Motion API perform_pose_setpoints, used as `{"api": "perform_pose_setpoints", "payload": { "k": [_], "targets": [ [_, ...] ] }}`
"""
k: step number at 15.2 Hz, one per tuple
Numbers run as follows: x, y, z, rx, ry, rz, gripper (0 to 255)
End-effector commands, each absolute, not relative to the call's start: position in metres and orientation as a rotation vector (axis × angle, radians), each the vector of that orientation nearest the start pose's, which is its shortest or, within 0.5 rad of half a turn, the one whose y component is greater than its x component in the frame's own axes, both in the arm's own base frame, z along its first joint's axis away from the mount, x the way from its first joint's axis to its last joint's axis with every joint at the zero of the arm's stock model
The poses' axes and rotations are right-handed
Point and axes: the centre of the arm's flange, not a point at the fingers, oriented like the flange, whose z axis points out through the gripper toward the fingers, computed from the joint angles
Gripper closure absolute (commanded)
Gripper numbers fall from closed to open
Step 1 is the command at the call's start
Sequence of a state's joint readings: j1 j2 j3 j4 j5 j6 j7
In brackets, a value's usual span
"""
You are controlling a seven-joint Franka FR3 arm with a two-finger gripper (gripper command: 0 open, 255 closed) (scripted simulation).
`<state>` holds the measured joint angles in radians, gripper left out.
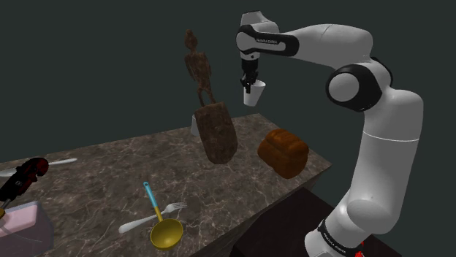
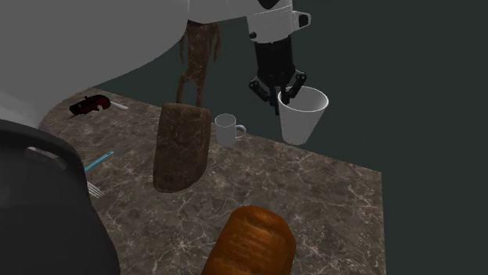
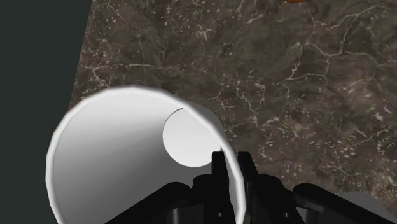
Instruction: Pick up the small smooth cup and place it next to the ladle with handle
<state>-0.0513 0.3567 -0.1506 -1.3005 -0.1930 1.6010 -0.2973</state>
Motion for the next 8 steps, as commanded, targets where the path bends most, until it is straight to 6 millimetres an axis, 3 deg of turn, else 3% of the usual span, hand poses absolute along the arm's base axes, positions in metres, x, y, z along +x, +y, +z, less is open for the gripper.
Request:
{"api": "perform_pose_setpoints", "payload": {
  "k": [1, 8],
  "targets": [
    [0.637, -0.124, 0.547, -3.356, -0.192, 0.187, 255],
    [0.58, -0.052, 0.548, -3.356, -0.192, 0.187, 255]
  ]
}}
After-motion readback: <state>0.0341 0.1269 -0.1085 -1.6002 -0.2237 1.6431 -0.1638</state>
